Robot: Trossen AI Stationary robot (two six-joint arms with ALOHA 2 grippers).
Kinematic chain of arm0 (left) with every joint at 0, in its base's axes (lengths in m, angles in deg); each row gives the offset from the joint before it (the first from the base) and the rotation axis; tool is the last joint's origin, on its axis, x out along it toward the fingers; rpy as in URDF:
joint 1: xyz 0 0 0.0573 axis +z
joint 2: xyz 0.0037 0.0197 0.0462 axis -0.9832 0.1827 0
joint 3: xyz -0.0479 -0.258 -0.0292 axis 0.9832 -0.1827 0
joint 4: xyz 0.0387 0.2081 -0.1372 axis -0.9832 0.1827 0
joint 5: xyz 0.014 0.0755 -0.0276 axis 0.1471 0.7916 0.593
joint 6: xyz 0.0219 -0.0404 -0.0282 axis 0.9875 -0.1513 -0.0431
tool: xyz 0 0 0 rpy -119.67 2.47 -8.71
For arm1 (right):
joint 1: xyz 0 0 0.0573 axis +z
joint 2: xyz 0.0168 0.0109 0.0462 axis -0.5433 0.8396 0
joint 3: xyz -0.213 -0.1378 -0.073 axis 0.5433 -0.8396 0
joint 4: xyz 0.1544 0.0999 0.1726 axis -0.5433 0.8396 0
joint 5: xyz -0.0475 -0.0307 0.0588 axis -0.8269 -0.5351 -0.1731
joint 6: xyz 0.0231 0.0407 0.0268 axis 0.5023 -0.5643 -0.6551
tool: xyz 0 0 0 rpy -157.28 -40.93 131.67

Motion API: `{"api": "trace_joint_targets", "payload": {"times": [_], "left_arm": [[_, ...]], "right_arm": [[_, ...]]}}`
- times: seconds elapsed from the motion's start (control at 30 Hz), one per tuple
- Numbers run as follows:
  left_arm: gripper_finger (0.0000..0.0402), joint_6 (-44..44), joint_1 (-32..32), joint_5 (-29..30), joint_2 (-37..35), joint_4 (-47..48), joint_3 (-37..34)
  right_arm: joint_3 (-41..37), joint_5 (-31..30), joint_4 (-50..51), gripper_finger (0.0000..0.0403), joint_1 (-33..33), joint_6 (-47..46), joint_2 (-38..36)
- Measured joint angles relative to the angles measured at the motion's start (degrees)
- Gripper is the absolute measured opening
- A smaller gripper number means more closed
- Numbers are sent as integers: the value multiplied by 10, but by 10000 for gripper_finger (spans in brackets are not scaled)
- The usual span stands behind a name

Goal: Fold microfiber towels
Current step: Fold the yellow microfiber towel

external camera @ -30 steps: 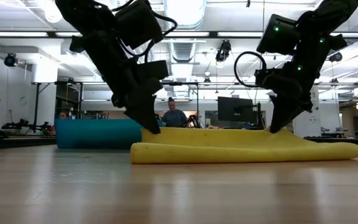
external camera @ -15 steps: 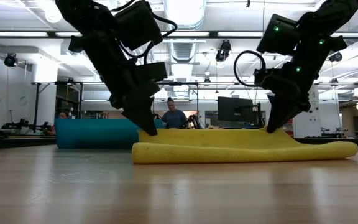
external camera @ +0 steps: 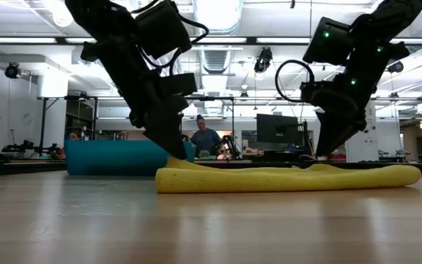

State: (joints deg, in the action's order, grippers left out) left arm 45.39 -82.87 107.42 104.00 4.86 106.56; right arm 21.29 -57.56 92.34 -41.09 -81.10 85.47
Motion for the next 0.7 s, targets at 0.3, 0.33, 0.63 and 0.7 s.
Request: {"api": "trace_joint_targets", "payload": {"times": [0.3, 0.33, 0.63, 0.7], "left_arm": [[147, 2, 0, -8, -35, 46, 24], [147, 1, -2, -12, -40, 43, 24], [147, 0, -51, -37, -53, 20, 24], [147, -4, -66, -37, -53, 20, 24]], "right_arm": [[15, 3, 47, 137, 0, -10, -12], [15, 4, 50, 136, 1, -19, -14], [16, 69, 53, 160, 30, -63, -24], [16, 84, 54, 171, 40, -78, -25]]}}
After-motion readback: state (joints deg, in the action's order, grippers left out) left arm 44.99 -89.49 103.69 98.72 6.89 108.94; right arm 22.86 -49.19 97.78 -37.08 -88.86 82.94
